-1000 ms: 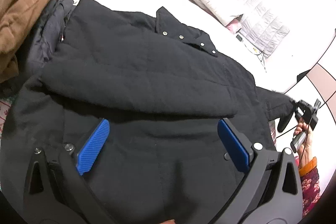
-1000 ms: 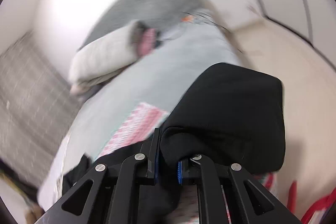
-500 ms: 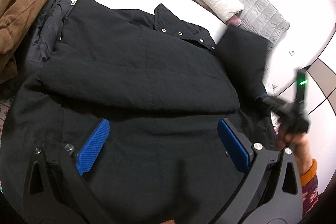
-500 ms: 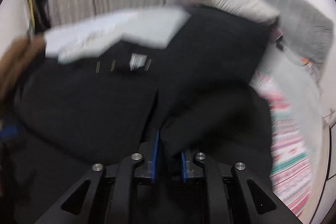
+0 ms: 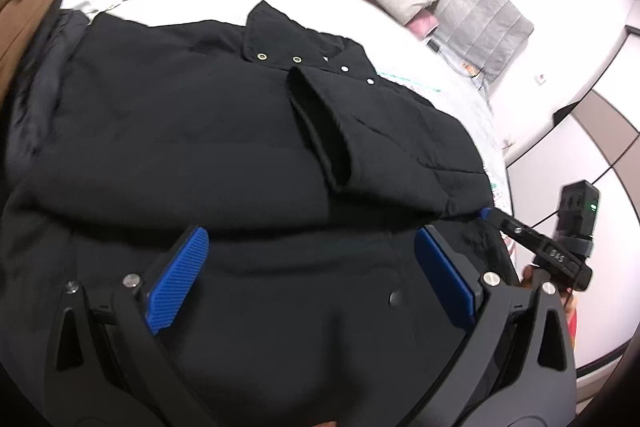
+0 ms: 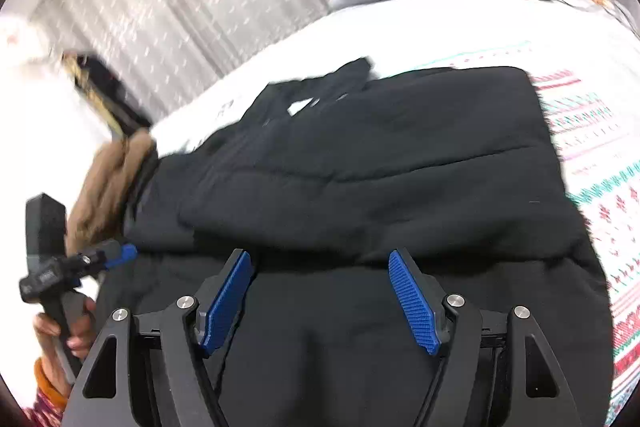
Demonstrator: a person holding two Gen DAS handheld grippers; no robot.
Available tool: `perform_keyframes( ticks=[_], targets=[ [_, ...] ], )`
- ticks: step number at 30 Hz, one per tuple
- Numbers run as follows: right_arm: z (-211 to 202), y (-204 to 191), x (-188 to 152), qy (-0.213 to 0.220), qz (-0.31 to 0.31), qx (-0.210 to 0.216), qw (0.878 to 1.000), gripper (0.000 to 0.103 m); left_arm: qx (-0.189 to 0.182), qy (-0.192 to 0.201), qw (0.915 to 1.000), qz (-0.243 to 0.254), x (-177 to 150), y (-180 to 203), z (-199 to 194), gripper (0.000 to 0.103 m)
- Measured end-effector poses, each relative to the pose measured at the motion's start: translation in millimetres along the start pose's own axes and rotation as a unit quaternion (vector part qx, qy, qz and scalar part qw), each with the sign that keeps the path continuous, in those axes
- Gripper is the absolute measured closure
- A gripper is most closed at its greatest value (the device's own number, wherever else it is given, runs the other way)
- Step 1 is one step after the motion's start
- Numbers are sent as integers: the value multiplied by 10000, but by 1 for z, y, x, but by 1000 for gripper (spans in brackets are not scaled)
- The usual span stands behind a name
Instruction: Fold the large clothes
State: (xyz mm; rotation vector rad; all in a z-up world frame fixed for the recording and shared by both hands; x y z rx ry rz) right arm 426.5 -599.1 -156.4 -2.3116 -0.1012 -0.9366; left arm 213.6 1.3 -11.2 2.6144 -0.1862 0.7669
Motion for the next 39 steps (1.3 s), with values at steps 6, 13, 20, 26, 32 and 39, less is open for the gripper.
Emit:
perform_keyframes(
  ticks=[6,13,20,26,32,39],
  targets=[
    [-21,34,15,298,526,-583,9965,30,-197,-549,9982,-156,38,31,66,20],
    [-34,65,24,977,752,-694,9899,30,299,-53,9988,-375,38,43,65,91],
    [-25,82,23,814,608,-1536,9829,30,1564,-8,9875,-174,16,41,58,71],
    [-25,66,23,839,27,-1916,9779,31,1216,1181,9835,635,34,84,25,36],
    [-2,82,15,268,-83,-2230,9744,30,1052,269,9893,976,11,76,88,36],
    [0,77,14,-113,-266,-2712,9621,30,986,164,9881,1173,-3,77,77,28]
  ],
)
Point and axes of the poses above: each gripper's, at about its wrist camera, not at the fingertips, and z roughly the way its jaws point, y to its right, x to its top, the point moved 2 cm from there along z, roughly the way its jaws point, and after that the axes turned 6 degrees about x, right-handed, at the moved point
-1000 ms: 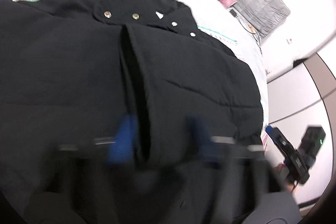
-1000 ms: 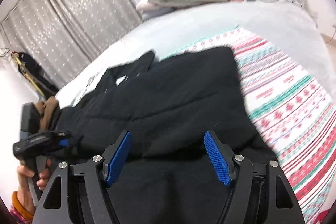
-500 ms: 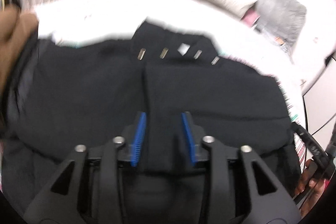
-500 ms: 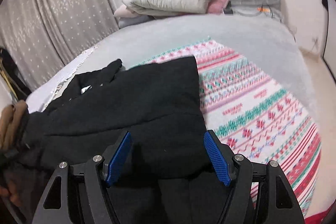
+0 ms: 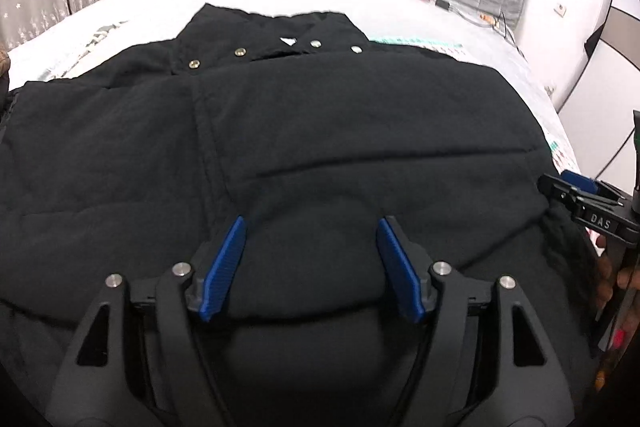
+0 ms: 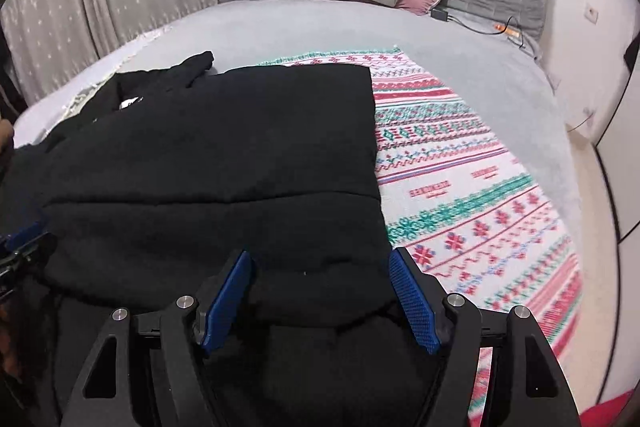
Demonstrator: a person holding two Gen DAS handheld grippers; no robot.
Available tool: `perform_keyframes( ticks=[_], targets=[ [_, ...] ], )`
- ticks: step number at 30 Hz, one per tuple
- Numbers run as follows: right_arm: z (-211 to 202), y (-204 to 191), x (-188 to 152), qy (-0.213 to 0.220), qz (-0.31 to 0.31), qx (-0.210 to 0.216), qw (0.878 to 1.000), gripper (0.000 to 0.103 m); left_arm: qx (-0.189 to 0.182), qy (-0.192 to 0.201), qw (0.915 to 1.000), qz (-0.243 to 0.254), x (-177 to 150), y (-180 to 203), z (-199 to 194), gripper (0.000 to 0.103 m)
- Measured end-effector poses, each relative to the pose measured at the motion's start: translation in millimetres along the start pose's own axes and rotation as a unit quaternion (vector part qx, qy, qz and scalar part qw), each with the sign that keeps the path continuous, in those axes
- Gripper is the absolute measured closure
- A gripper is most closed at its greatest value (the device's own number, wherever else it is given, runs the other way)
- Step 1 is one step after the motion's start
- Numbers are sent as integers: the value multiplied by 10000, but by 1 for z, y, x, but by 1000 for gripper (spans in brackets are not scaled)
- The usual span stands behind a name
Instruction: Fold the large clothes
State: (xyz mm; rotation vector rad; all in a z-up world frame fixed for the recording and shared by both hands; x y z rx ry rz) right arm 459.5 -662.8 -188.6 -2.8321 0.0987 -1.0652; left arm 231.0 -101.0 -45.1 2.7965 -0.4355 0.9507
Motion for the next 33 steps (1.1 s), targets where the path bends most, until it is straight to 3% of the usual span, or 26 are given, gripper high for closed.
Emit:
perform_keyframes(
  ticks=[5,7,11,19,22,28,33],
  targets=[
    [-24,3,-3,-125,551,647,9963,30,101,-363,9987,351,-12,2,-39,13],
    [-37,2,-8,-140,683,827,9941,30,162,-657,9963,529,-23,-4,-61,13],
    [-71,-6,-29,-81,716,1124,9910,27,234,-665,9951,694,-50,-25,-105,12],
    [-124,2,-83,-344,673,1982,9773,20,262,-907,9952,246,-112,-92,-172,10],
    [-140,17,-97,-307,837,1962,9765,17,352,-922,9951,-18,-134,-118,-188,10],
    [-157,37,-120,-328,575,1315,9891,16,741,-830,9935,-226,-166,-156,-216,10],
    [-167,56,-148,-552,688,1686,9817,16,503,-981,9926,-517,-201,-186,-223,10]
  ],
)
Point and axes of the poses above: each gripper's, at about its wrist camera, not at the fingertips, and z roughly the way its jaws point, y to its right, x to its top, the point moved 2 cm from there along z, roughly the way its jaws point, and after that the axes turned 6 degrees about x, right-handed, at the moved point
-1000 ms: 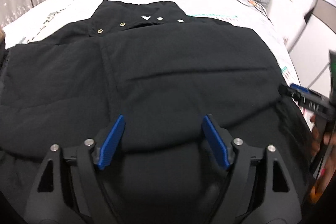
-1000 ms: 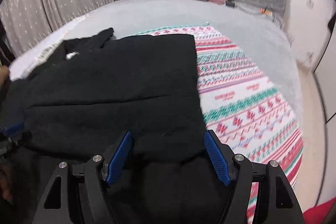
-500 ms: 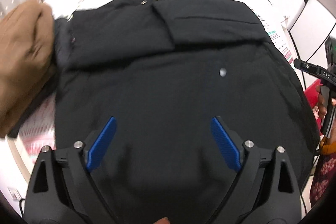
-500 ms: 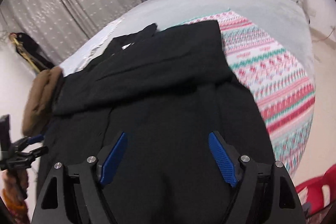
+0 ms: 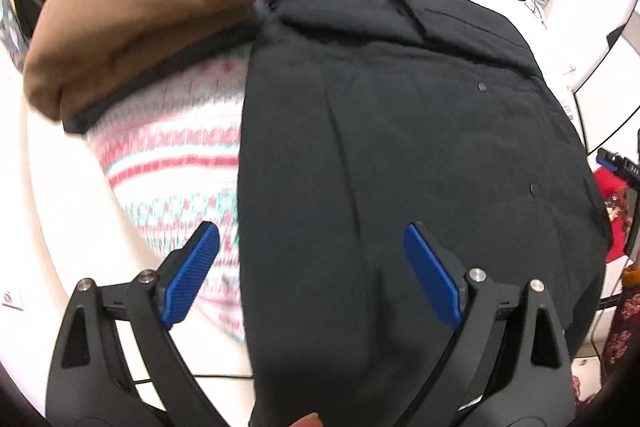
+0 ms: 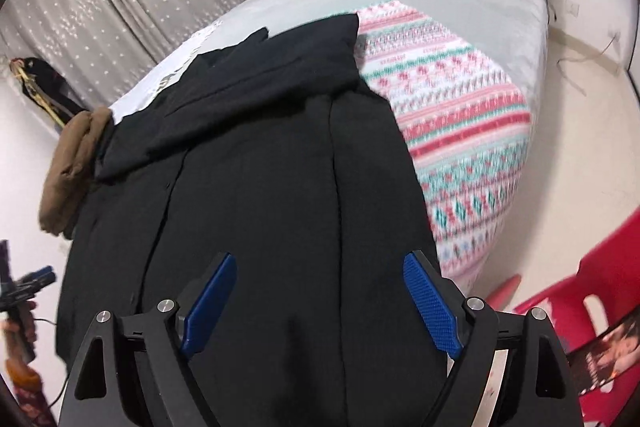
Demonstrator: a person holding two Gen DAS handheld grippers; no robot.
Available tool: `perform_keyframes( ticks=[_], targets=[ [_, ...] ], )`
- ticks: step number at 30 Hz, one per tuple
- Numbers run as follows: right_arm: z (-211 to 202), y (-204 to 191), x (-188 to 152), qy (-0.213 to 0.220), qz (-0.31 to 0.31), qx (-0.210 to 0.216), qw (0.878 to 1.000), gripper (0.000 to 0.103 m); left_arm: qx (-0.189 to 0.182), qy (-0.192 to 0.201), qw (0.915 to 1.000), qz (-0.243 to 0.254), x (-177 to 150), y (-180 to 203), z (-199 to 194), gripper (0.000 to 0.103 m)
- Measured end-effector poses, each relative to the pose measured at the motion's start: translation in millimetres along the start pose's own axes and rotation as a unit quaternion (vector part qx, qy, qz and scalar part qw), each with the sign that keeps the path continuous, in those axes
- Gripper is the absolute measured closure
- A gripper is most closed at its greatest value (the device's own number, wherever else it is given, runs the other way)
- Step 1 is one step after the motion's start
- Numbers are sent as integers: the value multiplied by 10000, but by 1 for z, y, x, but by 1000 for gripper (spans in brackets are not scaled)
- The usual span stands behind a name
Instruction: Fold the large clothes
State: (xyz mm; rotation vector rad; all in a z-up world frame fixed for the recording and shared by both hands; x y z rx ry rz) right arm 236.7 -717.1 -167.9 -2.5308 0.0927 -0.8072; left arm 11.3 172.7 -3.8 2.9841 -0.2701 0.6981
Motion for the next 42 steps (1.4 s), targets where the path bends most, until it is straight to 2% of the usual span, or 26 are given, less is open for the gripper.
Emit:
perform_keyframes(
  ticks=[3,7,9,11,14,17,18,20,21,23,25,27,29,31,33,36,37,40,42],
  targets=[
    [-5,15,-15,-99,224,171,9996,16,-358,-166,9988,-275,-18,-18,8,10],
    [-11,38,-37,-241,425,204,9986,16,-935,-303,9930,-660,-39,-35,20,10],
    [-10,50,-46,-378,570,266,9973,16,-1292,-369,9870,-878,-46,-42,27,10],
    [-8,58,-55,-496,701,460,9952,16,-1698,-538,9772,-1153,-54,-46,37,10],
    [-3,60,-67,-619,776,835,9916,17,-2034,-676,9682,-1288,-64,-41,41,11],
    [2,55,-77,-702,778,1155,9878,20,-2243,-709,9643,-1219,-75,-27,38,12],
    [5,53,-80,-764,776,1235,9863,24,-2248,-699,9645,-1199,-76,-22,36,16],
    [9,51,-86,-840,832,1389,9832,50,-2246,-653,9660,-1105,-78,-9,28,23],
    [8,51,-87,-815,948,1523,9804,57,-2258,-607,9664,-1063,-77,-4,24,33],
    [-2,50,-87,-601,1333,2128,9661,74,-2377,-409,9658,-950,-76,9,12,44],
    [-16,43,-82,-268,1368,2760,9510,80,-2462,-300,9642,-933,-72,16,9,55],
    [-24,31,-78,-140,1231,3076,9434,86,-2611,-327,9577,-1169,-66,21,15,85],
    [-26,16,-72,-80,1046,2997,9482,90,-2763,-348,9498,-1424,-61,25,19,89],
    [-39,1,-66,296,769,2873,9543,91,-2761,-1,9517,-1343,-53,35,3,90],
    [-63,-18,-58,813,457,2994,9496,92,-2840,511,9498,-1206,-46,45,-25,90],
    [-93,-35,-45,1270,298,3251,9366,93,-3126,1160,9359,-1140,-36,51,-65,91],
    [-102,-40,-40,1375,273,3321,9328,93,-3263,1371,9285,-1125,-33,55,-79,91],
    [-123,-53,-35,1659,199,3505,9215,93,-3603,1796,9105,-950,-34,62,-115,91],
    [-139,-55,-37,1874,140,3639,9123,93,-3670,2072,9035,-771,-41,54,-140,91]
  ],
)
Point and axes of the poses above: each gripper's, at about its wrist camera, not at the fingertips, and z roughly the way its jaws point, y to its right, x to its top, the point moved 2 cm from there along z, roughly the way its jaws point, and after that the axes turned 6 degrees about x, right-handed, at the moved point
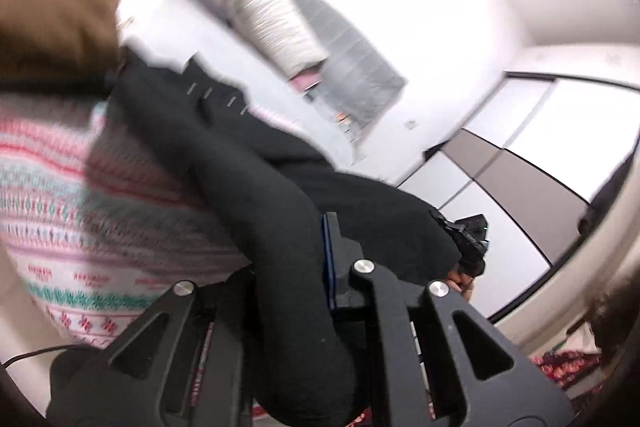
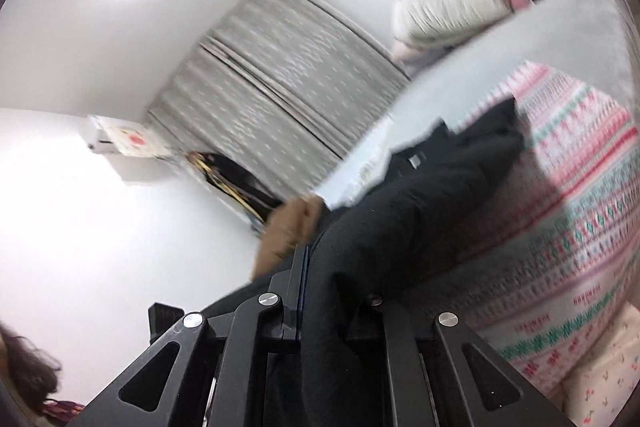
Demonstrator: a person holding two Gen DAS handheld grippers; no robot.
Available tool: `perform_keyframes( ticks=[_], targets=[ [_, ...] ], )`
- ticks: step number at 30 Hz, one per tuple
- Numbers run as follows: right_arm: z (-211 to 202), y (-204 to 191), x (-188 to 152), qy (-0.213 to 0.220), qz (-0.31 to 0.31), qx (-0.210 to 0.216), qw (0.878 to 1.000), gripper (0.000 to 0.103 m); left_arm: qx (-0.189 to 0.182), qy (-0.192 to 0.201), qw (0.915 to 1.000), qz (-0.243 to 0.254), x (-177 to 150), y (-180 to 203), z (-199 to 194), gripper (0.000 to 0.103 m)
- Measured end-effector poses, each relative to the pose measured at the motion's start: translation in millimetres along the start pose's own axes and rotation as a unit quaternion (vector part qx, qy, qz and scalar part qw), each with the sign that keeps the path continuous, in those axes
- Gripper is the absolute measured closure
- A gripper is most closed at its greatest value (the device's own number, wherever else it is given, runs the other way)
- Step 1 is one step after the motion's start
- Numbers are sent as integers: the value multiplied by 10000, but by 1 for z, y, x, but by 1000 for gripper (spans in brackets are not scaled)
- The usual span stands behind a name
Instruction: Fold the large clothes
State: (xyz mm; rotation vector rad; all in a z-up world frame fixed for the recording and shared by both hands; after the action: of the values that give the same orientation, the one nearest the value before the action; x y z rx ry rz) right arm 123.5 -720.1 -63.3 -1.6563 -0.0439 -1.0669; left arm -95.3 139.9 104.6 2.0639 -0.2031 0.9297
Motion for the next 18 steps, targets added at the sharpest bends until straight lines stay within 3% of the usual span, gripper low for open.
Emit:
perform_keyframes(
  ticks=[5,12,14,18],
  targets=[
    [-51,-31,14,546,-192,176,9982,93,-300,452,9982,240,5,34,-51,91],
    [-108,-89,27,1030,-627,267,9923,93,-738,1080,9905,427,11,47,-110,90],
    [-111,-99,35,1057,-749,260,9912,93,-681,1153,9898,482,13,45,-110,90],
    [-95,-94,47,816,-772,-186,9935,93,-340,1020,9939,241,21,23,-89,89]
  ],
)
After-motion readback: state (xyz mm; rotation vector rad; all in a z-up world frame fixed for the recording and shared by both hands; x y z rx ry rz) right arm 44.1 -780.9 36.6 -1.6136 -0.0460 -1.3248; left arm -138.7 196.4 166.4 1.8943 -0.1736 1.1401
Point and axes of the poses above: each gripper's, at about its wrist camera, not at the fingertips, and z roughly the way its jaws point, y to its right, x to its top, the point moved 2 cm from there along z, roughly the way its jaws point, and after that the axes turned 6 degrees about x, right-handed, at the moved point
